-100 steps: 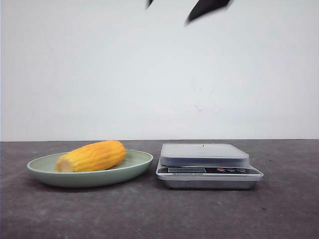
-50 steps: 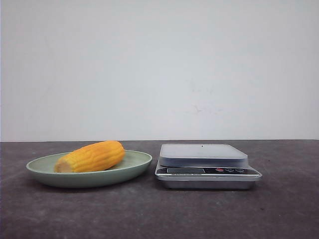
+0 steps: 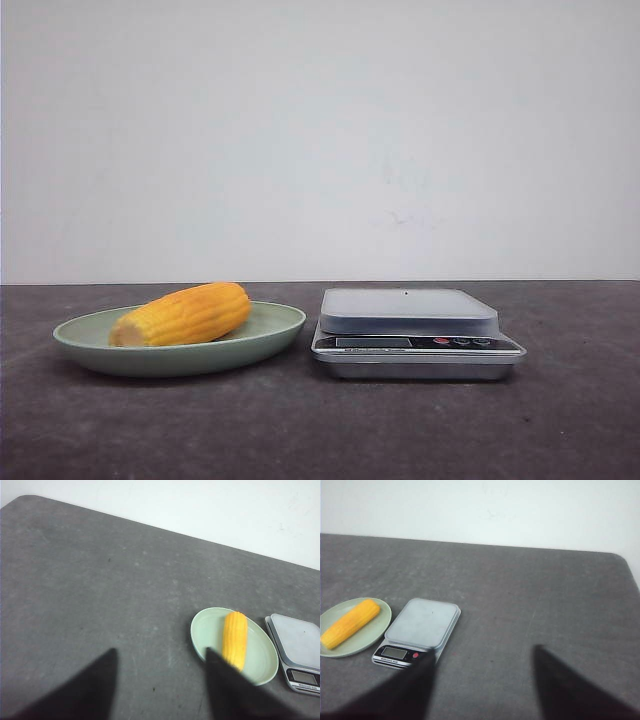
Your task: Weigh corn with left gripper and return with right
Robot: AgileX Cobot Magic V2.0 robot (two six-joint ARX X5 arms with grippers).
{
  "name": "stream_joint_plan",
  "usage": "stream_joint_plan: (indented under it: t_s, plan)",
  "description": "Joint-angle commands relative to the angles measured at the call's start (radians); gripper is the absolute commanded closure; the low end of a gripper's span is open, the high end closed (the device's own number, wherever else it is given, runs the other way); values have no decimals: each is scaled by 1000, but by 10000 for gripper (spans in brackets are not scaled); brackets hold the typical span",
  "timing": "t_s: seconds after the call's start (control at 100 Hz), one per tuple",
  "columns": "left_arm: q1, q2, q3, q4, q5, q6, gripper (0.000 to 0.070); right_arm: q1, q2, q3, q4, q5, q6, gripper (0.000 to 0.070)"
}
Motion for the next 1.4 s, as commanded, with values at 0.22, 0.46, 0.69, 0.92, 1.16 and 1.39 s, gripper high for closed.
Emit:
stream_joint_plan:
  t_s: [0.22, 0.46, 0.69, 0.92, 1.16, 1.39]
  plan:
    - [-5, 1, -77, 277, 73, 55, 694, 4, 2, -100, 253, -4, 16, 693]
    - [-5, 3, -93, 460, 73, 61, 676, 5, 5, -152, 301, -11, 18, 693]
    - [-5, 3, -90, 480, 73, 61, 676, 5, 3, -149, 298, 0, 19, 693]
    - [-5, 3, -90, 480, 73, 61, 676, 5, 3, -149, 298, 1, 18, 693]
    - [20, -4, -94, 480, 72, 71, 676, 5, 3, -149, 298, 1, 18, 693]
    - [205, -39, -292, 724, 126, 240, 676, 5, 3, -149, 298, 1, 18, 693]
